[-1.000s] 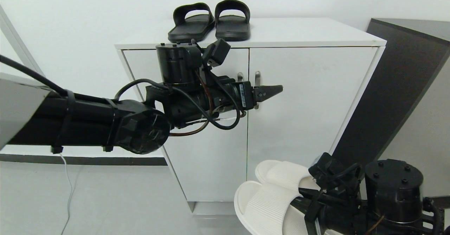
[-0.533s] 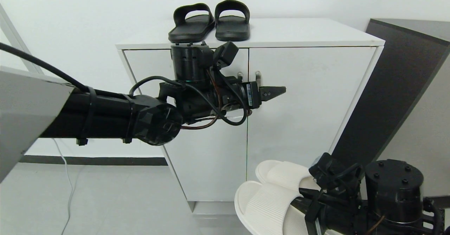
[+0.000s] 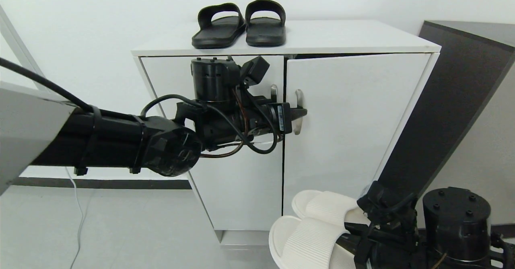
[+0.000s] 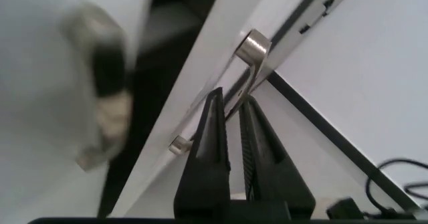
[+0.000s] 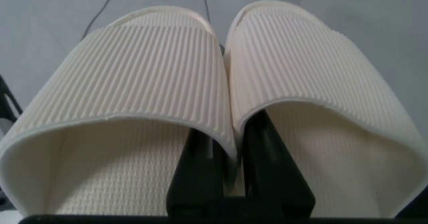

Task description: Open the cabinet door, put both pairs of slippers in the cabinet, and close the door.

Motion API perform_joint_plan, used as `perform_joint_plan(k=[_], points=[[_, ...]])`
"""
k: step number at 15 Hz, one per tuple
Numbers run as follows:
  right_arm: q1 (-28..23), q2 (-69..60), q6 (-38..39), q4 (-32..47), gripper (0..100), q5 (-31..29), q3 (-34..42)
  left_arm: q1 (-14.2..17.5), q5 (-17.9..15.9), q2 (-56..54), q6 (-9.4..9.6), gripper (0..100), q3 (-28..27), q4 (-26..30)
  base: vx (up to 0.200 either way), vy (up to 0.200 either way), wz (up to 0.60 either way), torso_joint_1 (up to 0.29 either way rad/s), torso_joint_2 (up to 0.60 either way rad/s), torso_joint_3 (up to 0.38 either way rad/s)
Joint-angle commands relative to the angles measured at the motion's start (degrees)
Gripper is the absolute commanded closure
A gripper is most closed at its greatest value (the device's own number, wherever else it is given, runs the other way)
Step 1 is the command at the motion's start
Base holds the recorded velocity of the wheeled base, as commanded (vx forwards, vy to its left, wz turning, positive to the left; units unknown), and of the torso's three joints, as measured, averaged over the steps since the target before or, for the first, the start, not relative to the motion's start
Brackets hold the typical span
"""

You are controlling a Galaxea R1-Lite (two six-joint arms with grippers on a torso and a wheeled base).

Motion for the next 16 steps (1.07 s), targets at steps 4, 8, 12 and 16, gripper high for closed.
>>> perform_joint_plan(k=[4, 8, 12, 16], points=[[0.1, -2.5, 0.0, 0.0, 100, 4.6, 2.3, -4.5, -0.3, -10.1, -0.3, 100, 10.0, -3.2, 0.0, 0.0, 0.0, 0.0, 0.0, 0.0], [0.1, -3.3, -1.3, 0.0, 100, 5.9, 3.2, -6.9, -0.2, -16.8, -0.22, 100, 16.5, -4.0, 0.0, 0.0, 0.0, 0.0, 0.0, 0.0], [1.4, -3.3, -2.7, 0.0, 100, 5.9, 4.4, -4.2, -0.3, -16.5, -0.48, 100, 18.7, -6.8, 0.0, 0.0, 0.0, 0.0, 0.0, 0.0], [3.6, -4.3, -2.9, 0.0, 100, 5.9, 6.0, -3.6, -0.3, -9.7, -1.89, 100, 15.5, -11.2, 0.0, 0.0, 0.0, 0.0, 0.0, 0.0]])
